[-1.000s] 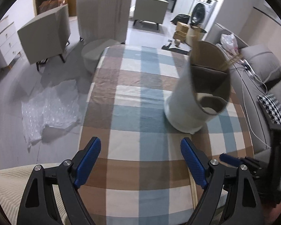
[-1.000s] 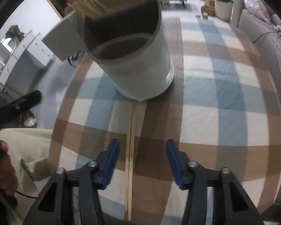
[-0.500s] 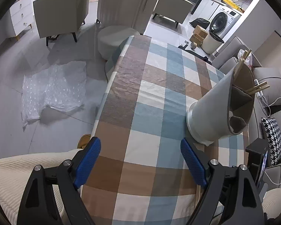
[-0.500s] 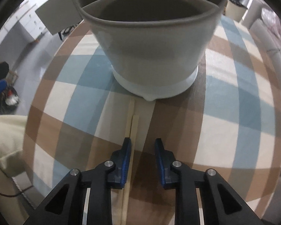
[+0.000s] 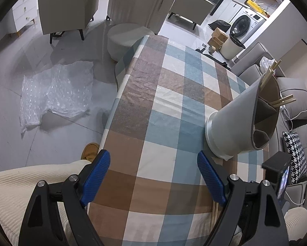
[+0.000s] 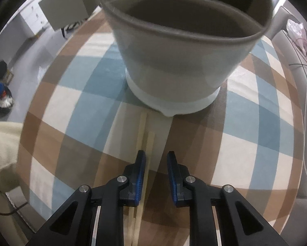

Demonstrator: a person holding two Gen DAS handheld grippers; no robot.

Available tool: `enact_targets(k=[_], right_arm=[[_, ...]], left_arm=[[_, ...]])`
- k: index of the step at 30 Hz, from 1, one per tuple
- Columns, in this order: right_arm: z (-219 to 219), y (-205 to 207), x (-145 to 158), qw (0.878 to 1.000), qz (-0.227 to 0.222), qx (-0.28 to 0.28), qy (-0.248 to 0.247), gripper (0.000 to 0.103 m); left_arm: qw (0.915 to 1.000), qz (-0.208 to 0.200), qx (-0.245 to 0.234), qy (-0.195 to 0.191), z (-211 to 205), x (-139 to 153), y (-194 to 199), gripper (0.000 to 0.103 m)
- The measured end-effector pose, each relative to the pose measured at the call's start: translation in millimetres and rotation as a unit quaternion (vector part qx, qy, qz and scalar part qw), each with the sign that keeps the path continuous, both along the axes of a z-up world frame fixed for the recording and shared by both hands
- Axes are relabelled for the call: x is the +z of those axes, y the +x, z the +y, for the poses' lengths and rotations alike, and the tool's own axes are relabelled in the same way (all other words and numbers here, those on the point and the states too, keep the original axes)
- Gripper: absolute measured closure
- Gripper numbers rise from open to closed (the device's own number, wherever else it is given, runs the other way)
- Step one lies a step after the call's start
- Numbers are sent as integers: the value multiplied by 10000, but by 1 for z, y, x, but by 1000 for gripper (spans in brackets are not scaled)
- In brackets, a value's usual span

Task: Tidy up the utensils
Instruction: 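Close the right gripper on a chopstick while the left gripper grasps the last one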

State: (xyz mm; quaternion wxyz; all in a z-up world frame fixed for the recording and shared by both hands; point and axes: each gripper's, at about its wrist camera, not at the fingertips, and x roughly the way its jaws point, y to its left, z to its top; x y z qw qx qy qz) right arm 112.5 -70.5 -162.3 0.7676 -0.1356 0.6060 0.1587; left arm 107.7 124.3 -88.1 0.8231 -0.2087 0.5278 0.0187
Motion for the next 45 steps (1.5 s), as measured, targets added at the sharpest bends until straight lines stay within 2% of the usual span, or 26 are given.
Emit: enact_targets(k=[6, 11, 13, 16, 21, 26, 30, 37, 40, 45], right_arm=[[14, 4, 2, 9992, -298, 159, -224, 83], [22, 11, 3, 9992, -361, 142, -120, 85], [20, 13, 3, 9996, -254, 120, 65, 98], [9, 7, 5, 9991, -226, -30, 356, 98], [-28, 10, 25, 9911, -329, -663, 1110, 98], [-86, 9, 44, 9660, -341, -1588, 2010, 98], [-135, 9, 52, 9397, -248, -2229, 2584, 98], [-193, -4, 58, 9036, -156, -2863, 3182, 98], [-210, -6, 58, 8927, -131, -3029, 3334, 98], [-228, -19, 57, 8828, -110, -3177, 3458, 98]], left_arm=[[10000, 61, 2, -37, 2, -2, 3, 19], [9999, 130, 13, -3, 0, -4, 5, 19], [9998, 197, 26, 16, -2, -5, 6, 19], [9996, 245, -15, 108, -9, -5, 7, 19], [9986, 351, -326, 209, -33, -8, 8, 20], [9954, 482, -794, 233, -67, -13, 10, 20], [9922, 684, -1007, 253, -89, -23, 14, 20], [9862, 1103, -1155, 441, -120, -48, 24, 31], [9845, 1174, -1211, 484, -133, -54, 27, 31], [9835, 1198, -1113, 777, -145, -64, 31, 32]])
